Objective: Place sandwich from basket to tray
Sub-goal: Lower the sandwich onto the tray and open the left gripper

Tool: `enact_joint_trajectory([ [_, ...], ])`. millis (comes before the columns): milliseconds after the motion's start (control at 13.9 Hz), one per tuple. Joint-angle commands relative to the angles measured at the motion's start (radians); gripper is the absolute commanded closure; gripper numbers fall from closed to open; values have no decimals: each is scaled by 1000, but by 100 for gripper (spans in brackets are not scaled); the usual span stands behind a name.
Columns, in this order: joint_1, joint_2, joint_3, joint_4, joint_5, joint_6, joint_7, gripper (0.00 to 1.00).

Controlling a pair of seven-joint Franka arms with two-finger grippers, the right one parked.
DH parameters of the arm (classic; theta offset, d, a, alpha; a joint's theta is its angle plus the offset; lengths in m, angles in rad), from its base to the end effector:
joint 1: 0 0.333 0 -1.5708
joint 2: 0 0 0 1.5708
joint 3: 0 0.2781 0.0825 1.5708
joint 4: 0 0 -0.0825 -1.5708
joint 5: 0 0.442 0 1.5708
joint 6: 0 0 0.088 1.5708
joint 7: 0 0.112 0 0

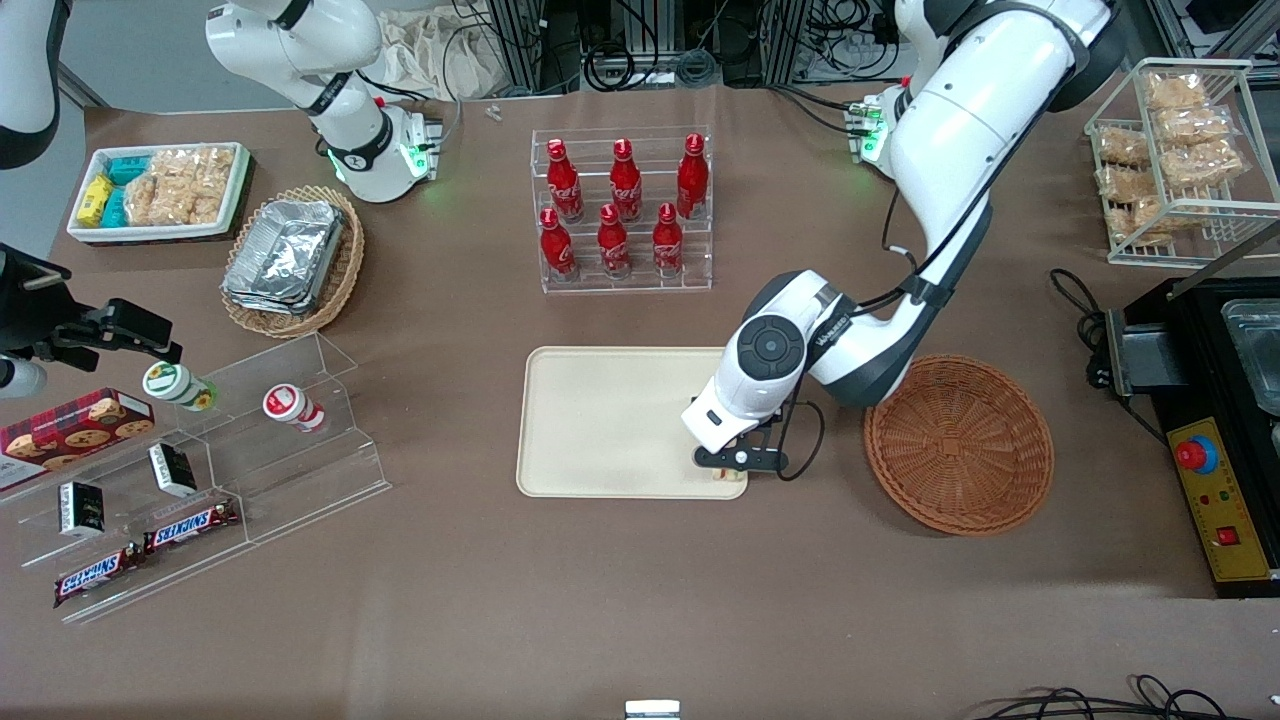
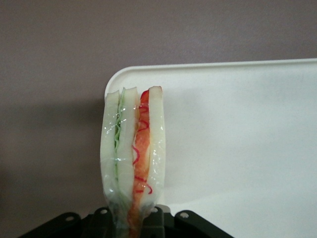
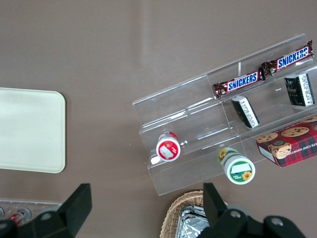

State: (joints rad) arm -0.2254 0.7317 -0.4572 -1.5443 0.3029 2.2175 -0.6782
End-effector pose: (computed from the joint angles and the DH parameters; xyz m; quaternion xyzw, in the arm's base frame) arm 0.5927 -0.4252 0.1876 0.9987 -0.0398 -0.0078 0.0297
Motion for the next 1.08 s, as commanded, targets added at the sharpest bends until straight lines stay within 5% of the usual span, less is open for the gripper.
enact_joint_trajectory([
  [0, -17, 34, 5, 32, 56, 14, -29, 42],
  [72, -17, 37, 5, 26, 56, 14, -29, 24],
  [289, -17, 43, 5, 10, 55, 13, -32, 2],
  [577, -6, 5, 5, 15, 44, 2, -37, 1],
  [1010, 69, -227, 35, 24, 32, -123, -32, 1],
])
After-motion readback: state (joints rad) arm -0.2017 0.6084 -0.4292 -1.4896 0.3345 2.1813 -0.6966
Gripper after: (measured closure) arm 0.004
